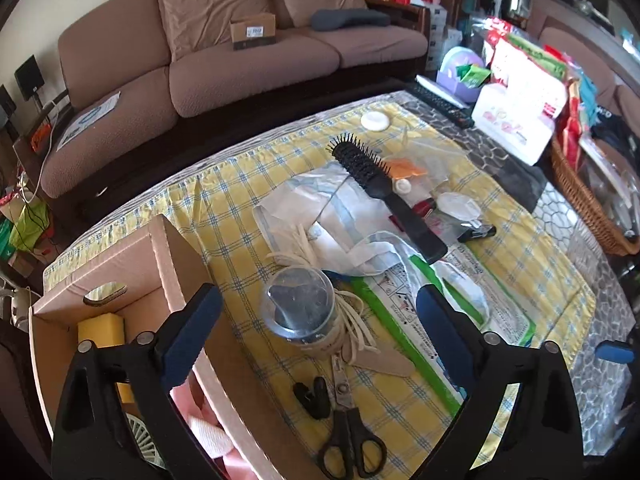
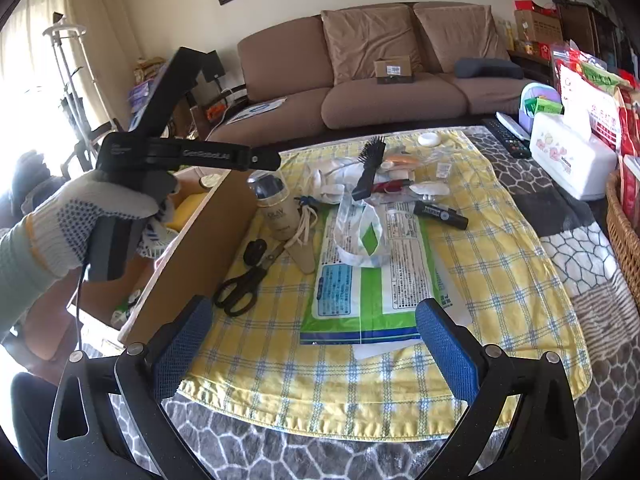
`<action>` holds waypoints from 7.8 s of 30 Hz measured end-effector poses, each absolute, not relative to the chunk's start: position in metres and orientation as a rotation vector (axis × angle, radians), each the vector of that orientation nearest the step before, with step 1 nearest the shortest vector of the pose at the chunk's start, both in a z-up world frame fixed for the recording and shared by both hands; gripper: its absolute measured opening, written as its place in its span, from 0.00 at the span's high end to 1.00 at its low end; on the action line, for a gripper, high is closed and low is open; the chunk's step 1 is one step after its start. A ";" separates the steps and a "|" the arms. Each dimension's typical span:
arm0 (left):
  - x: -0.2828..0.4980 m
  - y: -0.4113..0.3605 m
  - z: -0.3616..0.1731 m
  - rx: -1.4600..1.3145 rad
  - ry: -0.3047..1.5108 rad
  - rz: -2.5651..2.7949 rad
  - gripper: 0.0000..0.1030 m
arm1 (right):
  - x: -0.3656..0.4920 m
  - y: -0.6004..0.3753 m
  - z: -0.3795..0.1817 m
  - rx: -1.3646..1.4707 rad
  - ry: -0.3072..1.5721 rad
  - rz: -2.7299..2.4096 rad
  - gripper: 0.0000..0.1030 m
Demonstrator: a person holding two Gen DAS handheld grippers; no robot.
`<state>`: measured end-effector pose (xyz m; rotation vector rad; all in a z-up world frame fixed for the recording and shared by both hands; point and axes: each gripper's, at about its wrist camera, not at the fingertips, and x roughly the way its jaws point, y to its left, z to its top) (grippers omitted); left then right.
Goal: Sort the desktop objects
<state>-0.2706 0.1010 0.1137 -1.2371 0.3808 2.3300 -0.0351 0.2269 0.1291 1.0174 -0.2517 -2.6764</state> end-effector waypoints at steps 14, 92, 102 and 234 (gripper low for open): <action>-0.284 0.100 0.090 -1.351 0.356 2.242 0.57 | -0.043 0.227 0.115 1.086 -0.293 -2.621 0.00; -0.371 -0.167 0.105 -1.448 -0.260 2.282 0.24 | -0.327 -0.063 0.063 1.554 -0.323 -2.263 0.51; -0.321 -0.203 0.128 -1.407 -0.331 2.256 0.12 | -0.321 -0.060 0.073 1.548 -0.379 -2.327 0.45; -0.257 -0.072 0.076 -1.446 -0.319 2.222 0.51 | -0.310 -0.001 0.141 1.486 -0.201 -2.381 0.43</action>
